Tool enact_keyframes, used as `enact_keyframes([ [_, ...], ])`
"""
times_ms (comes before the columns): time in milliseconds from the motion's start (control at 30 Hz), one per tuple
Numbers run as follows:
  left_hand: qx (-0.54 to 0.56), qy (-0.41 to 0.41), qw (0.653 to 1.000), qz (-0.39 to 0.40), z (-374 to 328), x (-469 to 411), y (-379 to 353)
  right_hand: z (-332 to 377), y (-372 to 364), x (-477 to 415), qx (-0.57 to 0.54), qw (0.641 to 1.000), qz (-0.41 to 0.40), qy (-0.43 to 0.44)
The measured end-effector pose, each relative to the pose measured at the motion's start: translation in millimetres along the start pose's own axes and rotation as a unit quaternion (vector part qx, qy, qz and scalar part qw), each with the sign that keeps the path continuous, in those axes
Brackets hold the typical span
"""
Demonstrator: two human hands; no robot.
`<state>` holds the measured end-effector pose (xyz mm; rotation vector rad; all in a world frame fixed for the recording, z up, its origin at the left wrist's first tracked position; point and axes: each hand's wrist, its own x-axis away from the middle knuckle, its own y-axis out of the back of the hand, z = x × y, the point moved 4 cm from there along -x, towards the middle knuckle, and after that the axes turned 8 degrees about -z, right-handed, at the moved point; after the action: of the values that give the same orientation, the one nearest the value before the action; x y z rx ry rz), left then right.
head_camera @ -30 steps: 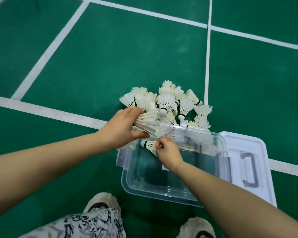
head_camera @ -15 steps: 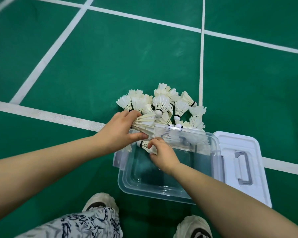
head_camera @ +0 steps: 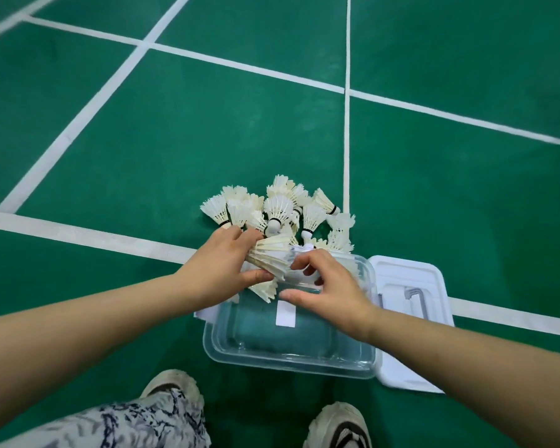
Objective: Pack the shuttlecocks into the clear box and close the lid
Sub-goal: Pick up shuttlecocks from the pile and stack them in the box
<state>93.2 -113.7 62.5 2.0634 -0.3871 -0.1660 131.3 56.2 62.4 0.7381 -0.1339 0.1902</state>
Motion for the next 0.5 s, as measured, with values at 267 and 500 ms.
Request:
enact_keyframes([
  [267, 0.024, 0.012, 0.999, 0.031, -8.2, 13.4, -13.2, 11.4, -17.1, 14.5, -0.112, 0.986, -0.123, -0.025],
  [500, 0.060, 0.048, 0.997, 0.010, -2.4, 14.3, -11.4, -26.0, -0.2, 14.4, -0.117, 0.970, -0.177, -0.119],
])
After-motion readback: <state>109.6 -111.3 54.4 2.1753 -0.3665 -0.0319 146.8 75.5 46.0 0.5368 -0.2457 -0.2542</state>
